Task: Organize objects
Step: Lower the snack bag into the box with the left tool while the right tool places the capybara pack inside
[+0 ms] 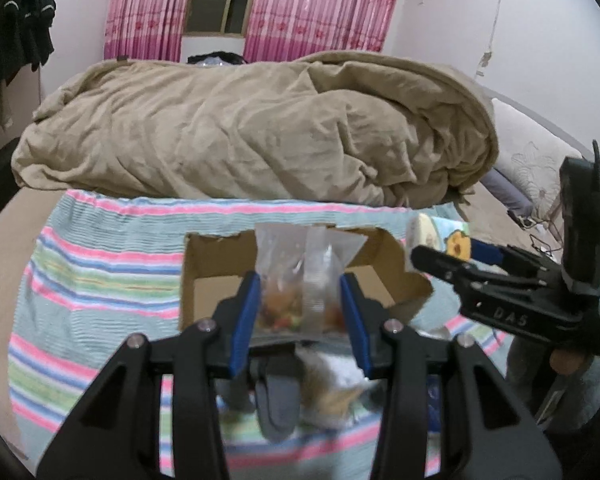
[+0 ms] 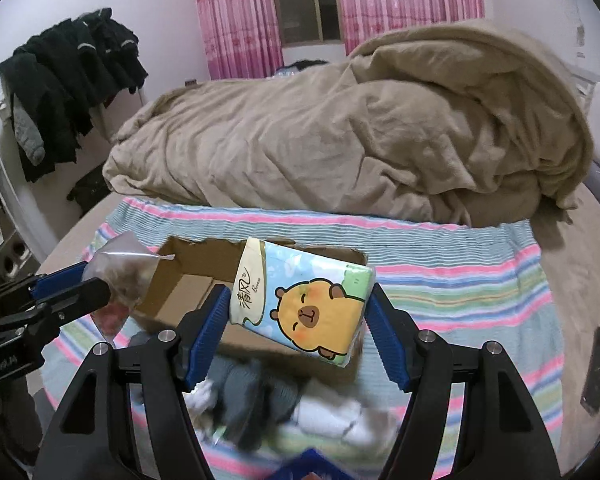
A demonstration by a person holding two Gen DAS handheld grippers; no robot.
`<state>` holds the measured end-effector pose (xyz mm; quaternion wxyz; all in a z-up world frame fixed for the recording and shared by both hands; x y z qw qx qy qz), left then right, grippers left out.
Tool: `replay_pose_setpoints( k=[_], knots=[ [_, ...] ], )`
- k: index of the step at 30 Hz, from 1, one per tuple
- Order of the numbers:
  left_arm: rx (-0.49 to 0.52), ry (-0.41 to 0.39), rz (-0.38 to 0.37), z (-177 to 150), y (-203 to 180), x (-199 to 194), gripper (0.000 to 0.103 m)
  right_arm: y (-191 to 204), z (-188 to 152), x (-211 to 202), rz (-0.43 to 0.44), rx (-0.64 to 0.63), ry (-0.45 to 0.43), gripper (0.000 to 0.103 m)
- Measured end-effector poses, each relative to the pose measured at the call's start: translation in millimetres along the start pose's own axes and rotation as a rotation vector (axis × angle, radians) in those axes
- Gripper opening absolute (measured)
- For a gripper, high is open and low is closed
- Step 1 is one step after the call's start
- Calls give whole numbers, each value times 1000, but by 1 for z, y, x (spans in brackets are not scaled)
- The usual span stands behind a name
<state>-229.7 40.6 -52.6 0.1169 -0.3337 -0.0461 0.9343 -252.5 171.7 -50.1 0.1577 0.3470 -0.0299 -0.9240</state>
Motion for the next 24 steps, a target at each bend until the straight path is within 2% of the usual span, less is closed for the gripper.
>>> replay_pose_setpoints(
  k=[6,10,13,16,18,20,24],
  knots=[
    [-18,45,-14,-8,3,48,42,-9,-15,51,4,14,81,71],
    [-27,78,-19,-19,3,71,42,-12,-29,69,5,27,114,71],
    [-37,99,-25,-27,6,81,43,-14,-32,72,-2,27,98,72],
    [-37,100,-15,-25,7,79,46,-10,-30,70,24,19,90,80],
    [-29,86,-11,-21,4,70,53,-8,-28,68,35,24,91,89],
    [-26,55,-7,-14,2,55,67,-6,-25,63,39,29,82,91],
    [-29,23,0,-6,3,25,70,-4,-16,37,25,29,39,93]
  ],
)
Point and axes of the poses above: each gripper's, at about its wrist camera, not at the fingertips, and x roughly the way its jaws point, y to its left, z to its top, the point moved 10 cm from there along x, roughly the way its jaws point, and after that the axes turned 3 degrees about x, right-handed, at the moved point
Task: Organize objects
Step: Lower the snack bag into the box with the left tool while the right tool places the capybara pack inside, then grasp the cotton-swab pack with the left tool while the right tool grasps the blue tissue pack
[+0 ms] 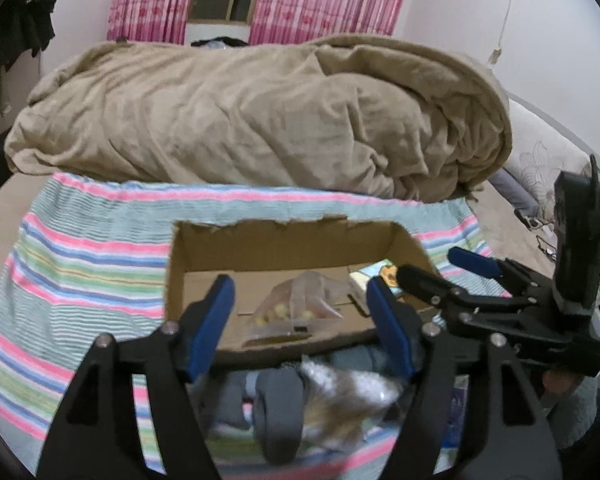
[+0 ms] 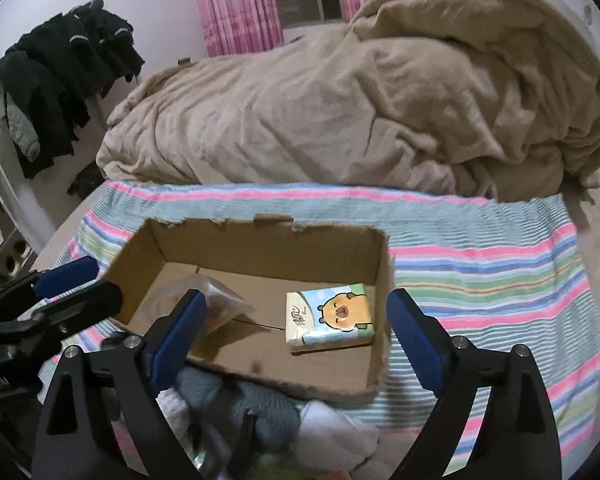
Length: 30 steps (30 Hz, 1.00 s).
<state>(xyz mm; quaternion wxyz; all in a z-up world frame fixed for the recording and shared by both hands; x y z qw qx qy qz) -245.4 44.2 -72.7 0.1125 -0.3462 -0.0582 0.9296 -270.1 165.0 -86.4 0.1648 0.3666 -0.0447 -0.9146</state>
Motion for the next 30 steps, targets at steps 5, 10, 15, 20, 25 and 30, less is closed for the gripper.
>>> replay_pose_setpoints(
  k=[5,10,15,20,25,30],
  knots=[
    [-14,-32,2,0,3,-42,70,6,6,-39,-18,-12,-43,93],
    [-23,-47,6,-15,5,-77,71,10,0,-80,-31,-12,-80,93],
    [-40,-43,12,-39,7,-97,80,12,-16,-108,-32,-5,-93,93],
    [-43,-10,2,-68,0,-98,81,9,-43,-119,-29,12,-65,93],
    [0,43,-15,-98,-21,-84,81,-2,-76,-114,-46,36,-9,93],
    [46,96,-31,-123,-38,-63,81,-10,-108,-100,-49,54,51,93]
  ],
)
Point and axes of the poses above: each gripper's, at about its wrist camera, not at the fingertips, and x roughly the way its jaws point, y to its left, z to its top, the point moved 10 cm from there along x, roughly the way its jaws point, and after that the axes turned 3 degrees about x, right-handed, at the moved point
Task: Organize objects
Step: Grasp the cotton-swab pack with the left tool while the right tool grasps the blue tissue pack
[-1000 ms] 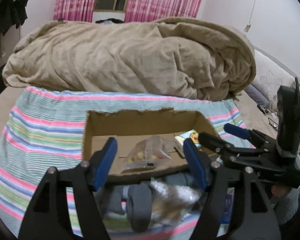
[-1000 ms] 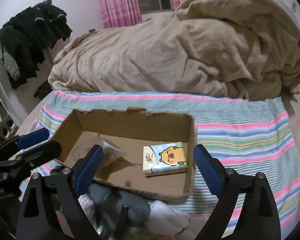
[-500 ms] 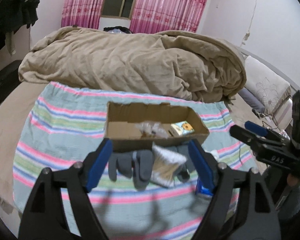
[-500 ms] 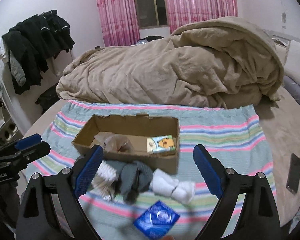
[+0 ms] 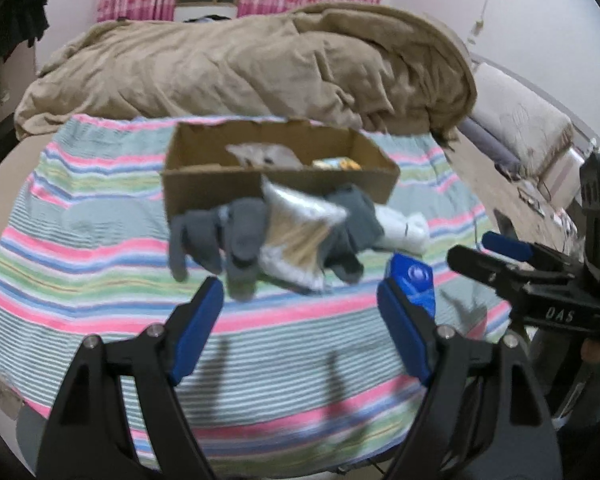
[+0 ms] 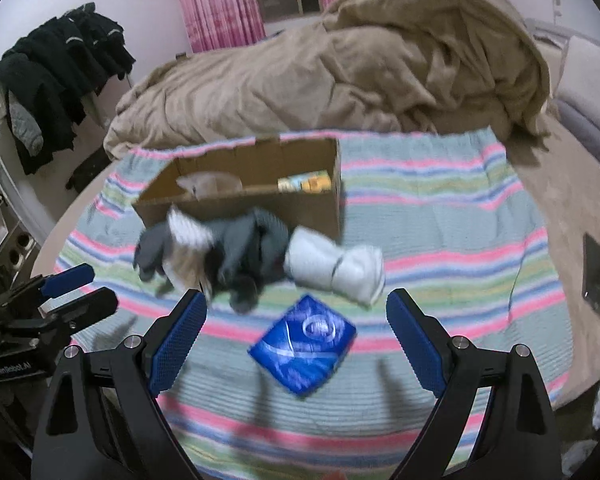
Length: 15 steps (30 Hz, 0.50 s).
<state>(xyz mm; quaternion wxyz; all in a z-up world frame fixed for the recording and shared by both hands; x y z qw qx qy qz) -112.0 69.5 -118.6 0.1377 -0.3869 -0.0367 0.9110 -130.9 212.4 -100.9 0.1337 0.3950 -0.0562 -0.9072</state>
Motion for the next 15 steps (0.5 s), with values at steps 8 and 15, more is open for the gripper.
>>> replay_pose_setpoints(
  k=[8,15],
  knots=[
    [78,-26,-19,5,-18,30,80,-13,-29,32,-1,33,69,93],
    [67,-33,-50,24,-15,66,76,-25,-40,59,15,79,131,93]
  ],
)
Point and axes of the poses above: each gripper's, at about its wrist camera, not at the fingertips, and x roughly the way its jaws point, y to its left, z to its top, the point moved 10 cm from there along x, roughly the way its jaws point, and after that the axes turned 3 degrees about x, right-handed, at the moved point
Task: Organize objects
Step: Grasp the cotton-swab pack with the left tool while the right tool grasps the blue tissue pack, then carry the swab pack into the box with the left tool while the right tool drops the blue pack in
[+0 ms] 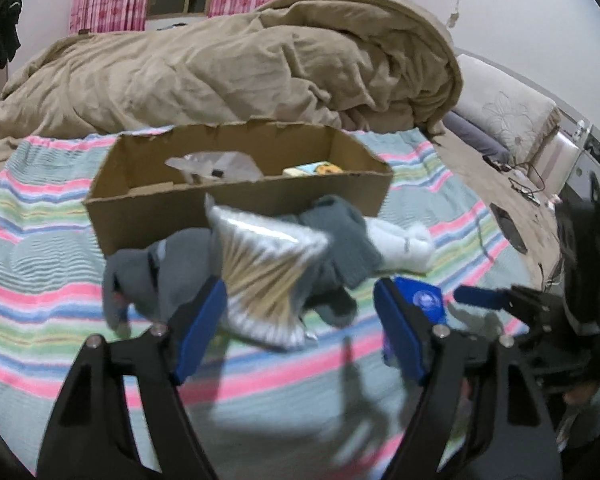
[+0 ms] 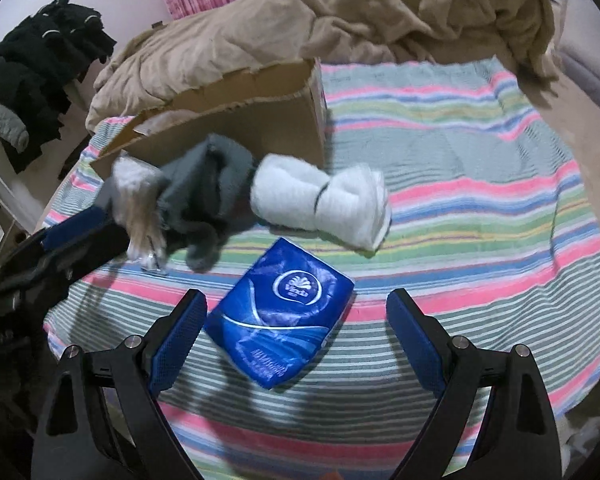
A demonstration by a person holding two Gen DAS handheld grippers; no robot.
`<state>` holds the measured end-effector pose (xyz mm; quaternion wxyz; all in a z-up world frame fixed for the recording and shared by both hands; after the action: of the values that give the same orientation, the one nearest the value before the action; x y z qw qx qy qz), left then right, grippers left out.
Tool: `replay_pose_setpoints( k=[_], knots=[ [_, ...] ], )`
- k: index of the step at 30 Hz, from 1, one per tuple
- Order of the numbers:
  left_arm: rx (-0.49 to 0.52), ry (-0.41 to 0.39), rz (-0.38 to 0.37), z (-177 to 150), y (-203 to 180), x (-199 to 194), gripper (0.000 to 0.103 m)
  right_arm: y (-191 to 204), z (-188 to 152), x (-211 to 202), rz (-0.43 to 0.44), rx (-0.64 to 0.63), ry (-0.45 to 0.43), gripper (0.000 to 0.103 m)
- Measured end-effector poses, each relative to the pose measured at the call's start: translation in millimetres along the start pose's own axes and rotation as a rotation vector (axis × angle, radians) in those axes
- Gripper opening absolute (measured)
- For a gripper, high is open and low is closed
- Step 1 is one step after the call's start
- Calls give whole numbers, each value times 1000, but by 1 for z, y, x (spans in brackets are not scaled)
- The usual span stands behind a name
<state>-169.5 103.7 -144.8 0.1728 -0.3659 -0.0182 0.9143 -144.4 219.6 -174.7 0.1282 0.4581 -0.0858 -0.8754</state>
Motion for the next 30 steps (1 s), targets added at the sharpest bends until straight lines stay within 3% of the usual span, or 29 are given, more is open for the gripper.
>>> replay_pose_setpoints(
  k=[4,6,8,12,15,27,30],
  knots=[
    [5,19,17,-1,13,20,76,1,-3,10,19,11,23,92],
    [14,32,19,-4,17,27,75,4,-4,14,25,6,29,84],
    [14,55,22,-9,21,35,58,4,-4,17,25,6,25,81],
    [7,52,20,-11,26,31,48,1,1,12,22,17,0,50],
    [4,45,29,-11,24,23,47,-2,5,5,22,19,-13,38],
    [-15,-12,57,1,21,-45,47,14,12,-22,44,-11,-63,20],
    [-2,-27,94,8,26,-62,47,19,17,-33,37,-29,-85,16]
  ],
)
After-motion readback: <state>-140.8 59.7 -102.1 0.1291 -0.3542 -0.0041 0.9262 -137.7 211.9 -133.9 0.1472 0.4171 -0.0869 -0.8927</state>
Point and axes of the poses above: each gripper's, at about its wrist camera, not at the fingertips, and x roughly the way its jaws point, y to its left, z to its top, the point moved 10 cm from there along x, roughly the way its jaws point, and after that the axes turned 3 degrees about x, right-handed, at the moved point
